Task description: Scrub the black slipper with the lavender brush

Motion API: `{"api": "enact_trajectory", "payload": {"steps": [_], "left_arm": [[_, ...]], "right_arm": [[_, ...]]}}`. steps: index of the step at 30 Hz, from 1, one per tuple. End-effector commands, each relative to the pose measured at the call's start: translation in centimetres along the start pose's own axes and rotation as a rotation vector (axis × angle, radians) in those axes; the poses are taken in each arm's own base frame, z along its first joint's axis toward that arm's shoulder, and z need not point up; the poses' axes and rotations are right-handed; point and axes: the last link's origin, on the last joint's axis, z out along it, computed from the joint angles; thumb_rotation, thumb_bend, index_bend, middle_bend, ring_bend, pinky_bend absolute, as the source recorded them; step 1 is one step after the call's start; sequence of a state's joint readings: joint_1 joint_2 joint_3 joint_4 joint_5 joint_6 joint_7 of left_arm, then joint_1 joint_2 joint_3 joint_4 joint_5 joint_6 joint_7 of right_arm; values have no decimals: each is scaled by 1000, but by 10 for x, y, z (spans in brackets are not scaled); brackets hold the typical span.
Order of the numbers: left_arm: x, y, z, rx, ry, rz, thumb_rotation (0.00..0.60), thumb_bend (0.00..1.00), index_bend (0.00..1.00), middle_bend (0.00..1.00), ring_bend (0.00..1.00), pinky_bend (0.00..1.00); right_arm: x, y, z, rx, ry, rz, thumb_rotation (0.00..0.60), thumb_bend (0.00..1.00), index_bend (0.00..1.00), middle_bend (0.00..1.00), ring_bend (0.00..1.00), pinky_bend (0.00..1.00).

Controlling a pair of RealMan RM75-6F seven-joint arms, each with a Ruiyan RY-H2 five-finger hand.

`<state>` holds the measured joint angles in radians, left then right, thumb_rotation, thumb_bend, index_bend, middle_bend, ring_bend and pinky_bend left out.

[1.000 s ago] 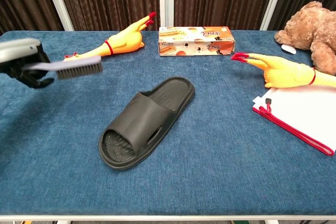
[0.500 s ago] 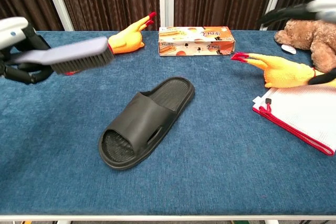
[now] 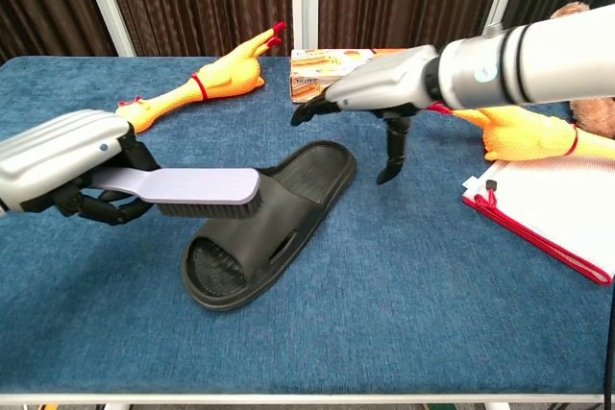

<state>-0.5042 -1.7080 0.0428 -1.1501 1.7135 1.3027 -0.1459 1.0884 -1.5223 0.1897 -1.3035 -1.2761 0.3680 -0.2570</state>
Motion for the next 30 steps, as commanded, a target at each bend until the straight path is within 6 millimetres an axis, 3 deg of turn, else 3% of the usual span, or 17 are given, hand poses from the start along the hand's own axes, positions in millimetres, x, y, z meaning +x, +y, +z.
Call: {"api": "enact_trajectory", "payload": {"steps": [1,8,10,13,17,30], "left_arm": [[-3,1,6,4,20,-12,600,547,1000,1000,989,1000],[-7,0,21,15,70,-2,600,547,1000,1000,984,1000],[-11,-1,26,18,73,20,600,547,1000,1000,983,1000],[-19,-4,31,21,73,34,600,548,1000,1000,983,1000],[-27,-11,32,29,66,49,600,547,1000,1000,981,1000],[-49,-11,23,-16,30,93,600,547,1000,1000,981,1000]], "right_arm": [[-8,-9,18,6,-50,-36,600,49,0,43,0,3],[-8,-20,42,1,-57,-101,600,49,35,98,0,2],[-8,-22,45,0,-44,-109,600,50,134,162,15,28],[-8,-24,47,-4,-34,-122,600,77,337,308,132,157],[-9,-26,49,-2,-33,-131,600,91,445,357,161,211],[-6,-23,49,-17,-23,-108,600,92,467,363,162,229]]}}
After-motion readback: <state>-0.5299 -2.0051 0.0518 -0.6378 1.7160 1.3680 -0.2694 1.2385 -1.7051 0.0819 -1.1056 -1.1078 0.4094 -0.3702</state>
